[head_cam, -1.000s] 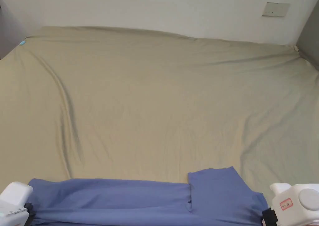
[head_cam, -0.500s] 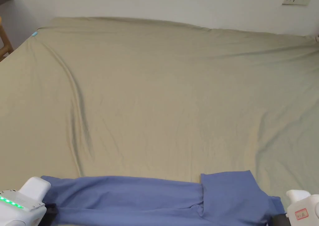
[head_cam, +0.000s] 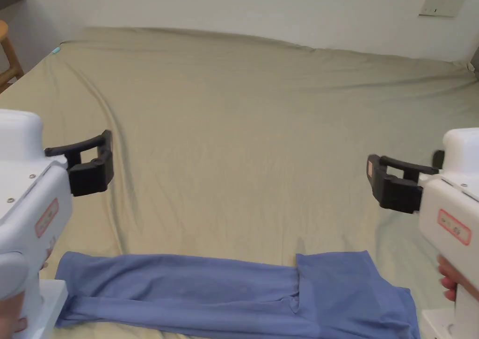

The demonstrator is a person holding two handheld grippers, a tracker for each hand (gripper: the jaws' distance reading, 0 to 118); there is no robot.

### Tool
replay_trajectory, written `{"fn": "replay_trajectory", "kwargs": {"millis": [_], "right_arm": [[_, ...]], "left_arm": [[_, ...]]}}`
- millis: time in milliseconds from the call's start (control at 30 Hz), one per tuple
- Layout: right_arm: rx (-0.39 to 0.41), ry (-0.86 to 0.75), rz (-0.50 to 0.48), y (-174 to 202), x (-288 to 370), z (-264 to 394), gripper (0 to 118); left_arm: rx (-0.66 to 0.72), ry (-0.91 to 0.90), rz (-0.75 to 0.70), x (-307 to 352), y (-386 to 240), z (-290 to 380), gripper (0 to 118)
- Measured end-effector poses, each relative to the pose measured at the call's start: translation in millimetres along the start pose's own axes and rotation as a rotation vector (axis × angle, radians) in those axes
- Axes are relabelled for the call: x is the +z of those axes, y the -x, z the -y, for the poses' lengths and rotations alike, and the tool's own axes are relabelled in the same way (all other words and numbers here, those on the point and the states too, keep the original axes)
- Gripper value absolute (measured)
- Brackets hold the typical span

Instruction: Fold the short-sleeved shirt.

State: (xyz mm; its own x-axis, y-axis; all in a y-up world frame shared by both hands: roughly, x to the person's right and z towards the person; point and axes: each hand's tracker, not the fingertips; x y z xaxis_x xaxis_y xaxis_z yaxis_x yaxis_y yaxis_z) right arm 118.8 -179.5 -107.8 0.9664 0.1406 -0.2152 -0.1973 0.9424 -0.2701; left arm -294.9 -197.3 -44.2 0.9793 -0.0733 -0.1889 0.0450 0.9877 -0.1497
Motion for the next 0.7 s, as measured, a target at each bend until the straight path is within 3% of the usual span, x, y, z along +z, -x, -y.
{"fn": "replay_trajectory", "kwargs": {"millis": [33,67,133,167,300,500,700], "right_arm": [[0.019,-0.033,0.008,11,4,-2,45],[0.013,-0.050,0.018,19,7,-3,29],[-0.014,-0.074,-0.014,35,10,-1,8],[-0.009,-0.085,-0.021,41,11,1,0],[0.132,-0.144,0.049,68,14,10,0],[0.131,-0.138,0.056,69,6,8,0],[0.108,-0.086,0.053,60,-10,18,0]], "left_arm": [[-0.004,-0.027,0.006,4,-8,-4,75],[-0.006,-0.034,0.006,7,-15,-5,54],[-0.019,-0.049,-0.004,13,-30,-7,10],[-0.024,-0.061,0.004,11,-32,-3,8],[-0.068,-0.090,0.018,11,-49,-3,0],[-0.101,-0.090,0.021,5,-60,0,0],[-0.128,0.046,0.092,-15,-57,35,0]]}}
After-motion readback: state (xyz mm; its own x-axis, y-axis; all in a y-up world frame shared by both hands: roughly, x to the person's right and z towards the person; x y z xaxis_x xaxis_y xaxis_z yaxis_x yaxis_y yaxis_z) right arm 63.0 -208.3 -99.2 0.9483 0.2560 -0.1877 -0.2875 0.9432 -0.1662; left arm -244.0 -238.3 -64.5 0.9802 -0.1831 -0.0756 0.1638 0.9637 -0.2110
